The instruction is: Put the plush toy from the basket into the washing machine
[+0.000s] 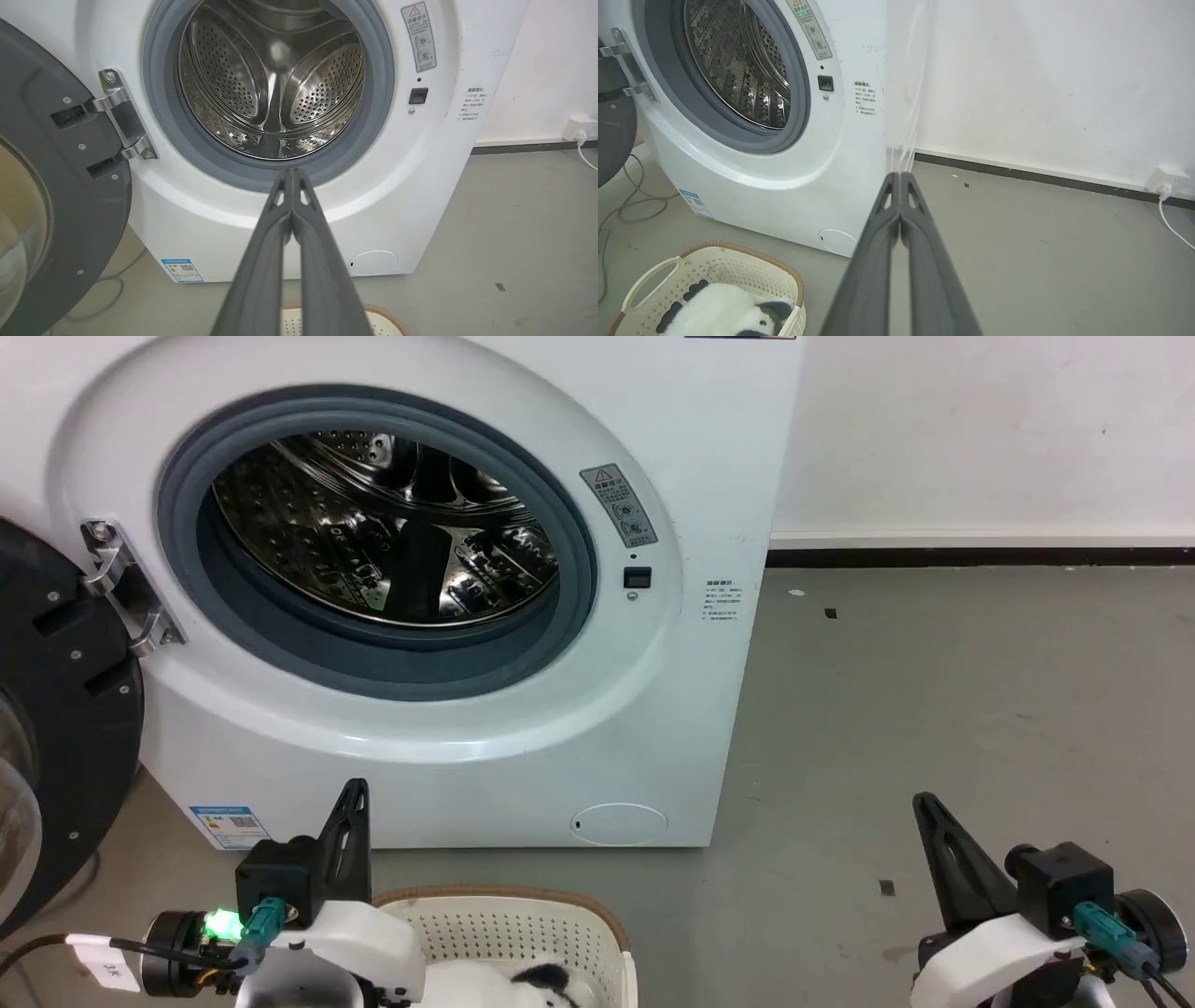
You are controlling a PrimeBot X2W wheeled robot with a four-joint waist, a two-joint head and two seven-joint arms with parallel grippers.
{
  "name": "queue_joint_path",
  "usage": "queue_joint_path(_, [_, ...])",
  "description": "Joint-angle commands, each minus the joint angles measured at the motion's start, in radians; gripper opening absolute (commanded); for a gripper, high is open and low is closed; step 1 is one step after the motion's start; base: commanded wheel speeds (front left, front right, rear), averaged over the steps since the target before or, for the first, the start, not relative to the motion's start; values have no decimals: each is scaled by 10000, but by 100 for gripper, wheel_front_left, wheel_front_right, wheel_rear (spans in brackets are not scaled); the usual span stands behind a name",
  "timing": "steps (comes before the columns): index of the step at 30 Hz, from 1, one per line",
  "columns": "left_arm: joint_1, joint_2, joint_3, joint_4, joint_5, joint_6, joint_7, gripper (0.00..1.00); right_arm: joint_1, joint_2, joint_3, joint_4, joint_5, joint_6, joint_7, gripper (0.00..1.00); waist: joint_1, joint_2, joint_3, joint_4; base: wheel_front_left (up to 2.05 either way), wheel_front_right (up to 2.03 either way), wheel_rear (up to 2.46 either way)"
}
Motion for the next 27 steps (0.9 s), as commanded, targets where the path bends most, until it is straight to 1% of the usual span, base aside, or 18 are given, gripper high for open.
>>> queue_joint_path(1, [141, 1, 7, -45, 24, -55, 1, 0, -135, -4, -3, 26, -78, 6, 14, 0, 0, 0, 0, 0, 0, 0, 0])
queue_joint_path(15, [141, 1, 7, -45, 24, -55, 1, 0, -135, -4, -3, 26, -78, 6, 14, 0, 0, 0, 0, 0, 0, 0, 0])
queue_joint_path(16, [141, 1, 7, -45, 24, -55, 1, 100, -135, -4, -3, 26, -78, 6, 14, 100, 0, 0, 0, 0, 0, 0, 0])
queue_joint_path(27, [-71, 11, -84, 135, -30, 161, -188, 100, -9, 0, -75, -73, 180, 0, -189, 100, 0, 0, 73, 9, 0, 0, 0])
